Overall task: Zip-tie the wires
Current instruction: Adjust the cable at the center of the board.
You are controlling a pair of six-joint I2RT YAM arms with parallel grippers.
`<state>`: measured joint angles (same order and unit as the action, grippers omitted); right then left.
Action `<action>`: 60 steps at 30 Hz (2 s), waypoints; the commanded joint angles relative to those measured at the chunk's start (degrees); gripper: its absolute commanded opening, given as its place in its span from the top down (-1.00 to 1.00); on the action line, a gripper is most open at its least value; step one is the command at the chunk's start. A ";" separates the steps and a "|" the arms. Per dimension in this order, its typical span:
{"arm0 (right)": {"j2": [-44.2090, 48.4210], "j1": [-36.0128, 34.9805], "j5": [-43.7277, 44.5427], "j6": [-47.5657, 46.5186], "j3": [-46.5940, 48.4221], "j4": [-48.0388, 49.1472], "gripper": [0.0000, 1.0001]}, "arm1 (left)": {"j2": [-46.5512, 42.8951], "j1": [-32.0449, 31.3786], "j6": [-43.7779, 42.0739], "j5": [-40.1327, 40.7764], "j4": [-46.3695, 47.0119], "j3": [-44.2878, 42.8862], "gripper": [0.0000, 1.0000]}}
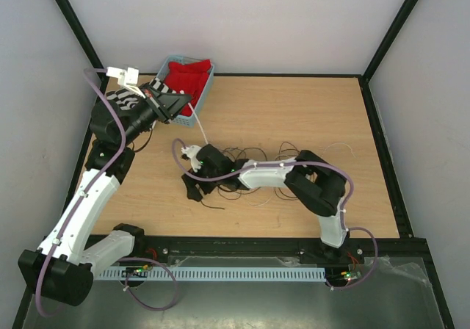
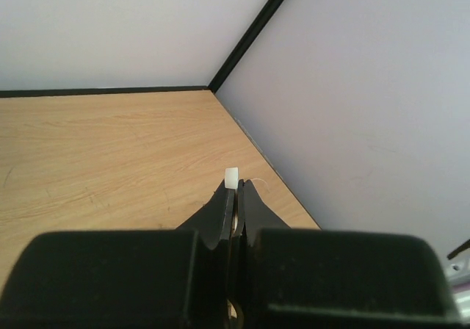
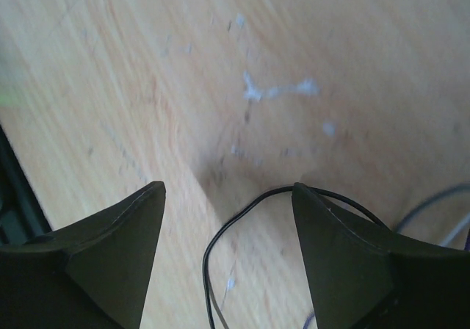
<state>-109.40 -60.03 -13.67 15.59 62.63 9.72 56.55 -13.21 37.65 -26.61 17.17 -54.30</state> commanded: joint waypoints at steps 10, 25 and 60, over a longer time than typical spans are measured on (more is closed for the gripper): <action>-4.06 1.39 5.65 -3.72 15.57 -11.63 -0.65 | -1.01 0.78 3.17 -4.29 0.94 0.03 1.00; 20.47 17.67 0.97 -6.32 -2.63 -15.42 -0.75 | 0.03 1.05 3.10 -4.62 1.02 0.34 1.00; 32.80 23.71 -5.20 -7.12 -19.24 -9.21 -0.82 | 6.79 6.37 -1.61 4.17 0.41 4.14 1.00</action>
<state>-79.61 -36.86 -19.75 9.74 44.18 0.34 62.59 -8.25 37.65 -24.12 16.93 -49.76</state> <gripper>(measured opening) 0.901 0.003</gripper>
